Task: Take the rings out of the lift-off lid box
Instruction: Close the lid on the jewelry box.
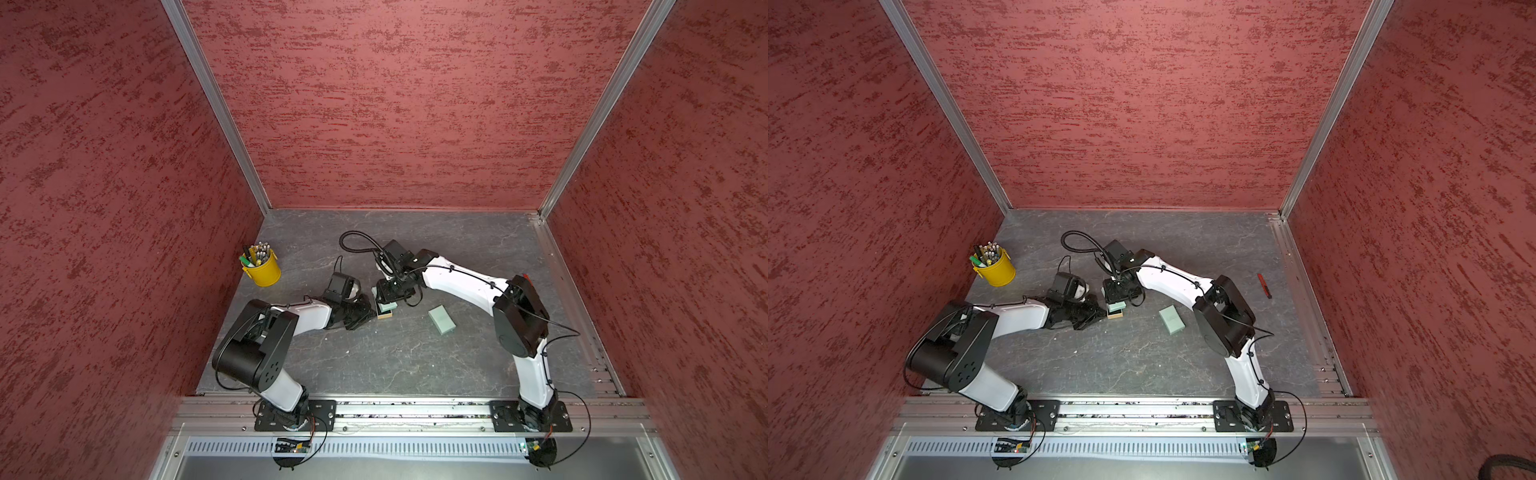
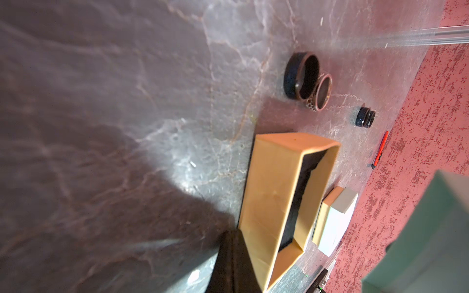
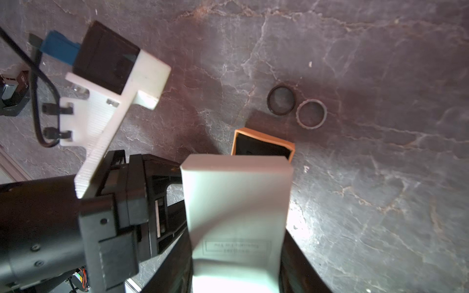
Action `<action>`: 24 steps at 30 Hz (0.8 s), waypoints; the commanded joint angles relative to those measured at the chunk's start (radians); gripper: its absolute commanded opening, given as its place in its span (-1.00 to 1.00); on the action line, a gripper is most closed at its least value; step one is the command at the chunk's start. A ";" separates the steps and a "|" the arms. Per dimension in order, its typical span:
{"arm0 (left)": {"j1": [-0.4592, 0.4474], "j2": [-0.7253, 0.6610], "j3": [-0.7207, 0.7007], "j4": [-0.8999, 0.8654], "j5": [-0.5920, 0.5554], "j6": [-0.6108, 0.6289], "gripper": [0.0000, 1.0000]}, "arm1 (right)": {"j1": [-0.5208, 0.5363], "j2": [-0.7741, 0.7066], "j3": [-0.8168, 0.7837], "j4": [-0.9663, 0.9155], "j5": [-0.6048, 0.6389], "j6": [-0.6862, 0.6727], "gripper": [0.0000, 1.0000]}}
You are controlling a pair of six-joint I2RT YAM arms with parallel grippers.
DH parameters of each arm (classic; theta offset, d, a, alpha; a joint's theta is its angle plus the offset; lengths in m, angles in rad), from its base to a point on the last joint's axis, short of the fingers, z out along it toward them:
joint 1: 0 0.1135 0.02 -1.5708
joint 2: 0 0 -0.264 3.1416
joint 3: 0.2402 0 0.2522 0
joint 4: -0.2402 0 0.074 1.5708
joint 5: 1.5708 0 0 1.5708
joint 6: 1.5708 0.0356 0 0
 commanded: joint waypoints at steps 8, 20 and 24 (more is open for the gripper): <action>-0.006 0.005 0.006 -0.013 -0.015 0.017 -1.00 | -0.037 -0.019 -0.057 0.060 -0.027 0.036 -0.03; -0.007 0.014 0.010 -0.004 -0.012 0.017 -1.00 | -0.042 -0.006 -0.088 0.109 -0.074 0.046 -0.02; -0.006 0.014 0.010 -0.002 -0.011 0.018 -1.00 | -0.042 0.005 -0.093 0.111 -0.082 0.044 -0.02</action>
